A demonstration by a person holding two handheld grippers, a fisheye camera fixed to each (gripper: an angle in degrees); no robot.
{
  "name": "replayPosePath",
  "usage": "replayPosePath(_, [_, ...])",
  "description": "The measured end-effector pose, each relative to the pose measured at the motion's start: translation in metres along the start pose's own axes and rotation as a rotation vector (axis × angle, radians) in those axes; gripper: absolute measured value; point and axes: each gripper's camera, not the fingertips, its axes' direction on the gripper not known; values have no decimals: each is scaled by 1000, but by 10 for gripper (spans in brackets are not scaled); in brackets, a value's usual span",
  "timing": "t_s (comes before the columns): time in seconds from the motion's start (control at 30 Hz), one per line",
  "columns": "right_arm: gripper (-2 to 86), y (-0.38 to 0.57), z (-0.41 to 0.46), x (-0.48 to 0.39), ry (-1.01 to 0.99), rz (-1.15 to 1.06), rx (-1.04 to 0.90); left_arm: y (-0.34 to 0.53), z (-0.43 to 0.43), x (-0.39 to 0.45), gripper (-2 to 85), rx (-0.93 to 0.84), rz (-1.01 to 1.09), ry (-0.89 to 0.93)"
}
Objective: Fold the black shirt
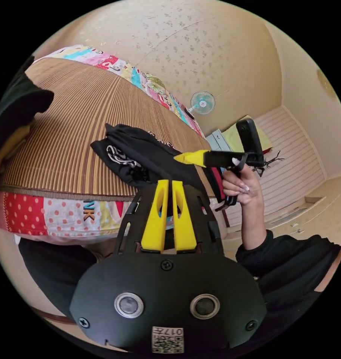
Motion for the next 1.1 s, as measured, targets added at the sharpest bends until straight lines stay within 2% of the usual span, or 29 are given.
replayPosePath(0.07, [183,-30,16,-2,60,16,-91,4,6,14,-5,10,27,-17])
replayPosePath(0.13, [201,-64,45,-14,247,-10,-216,9,15,22,-5,14,22,-22])
replayPosePath(0.23, [217,-93,94,-34,386,-71,-401,12,23,18,-5,-6,-30,-9])
replayPosePath(0.47, [193,-114,169,-58,756,-152,-635,24,18,23,-2,17,-60,-43])
replayPosePath(0.53, [134,-112,160,-63,814,-178,-571,30,17,22,1,26,-60,-28])
replayPosePath(0.63, [88,-102,126,-58,764,-173,-489,35,14,20,16,41,-56,8])
replayPosePath(0.77, [76,-64,41,-40,634,-171,-268,38,-3,24,60,43,5,137])
replayPosePath(0.87, [73,1,-59,13,381,-115,50,48,-35,24,65,77,66,70])
replayPosePath(0.93, [72,81,-128,82,172,-49,320,57,-55,16,67,82,65,-33])
replayPosePath(1.03, [71,195,-165,181,-5,151,577,70,-61,-1,71,78,21,-83])
replayPosePath(1.1, [70,259,-163,231,-46,280,707,77,-53,-11,71,32,-8,-96])
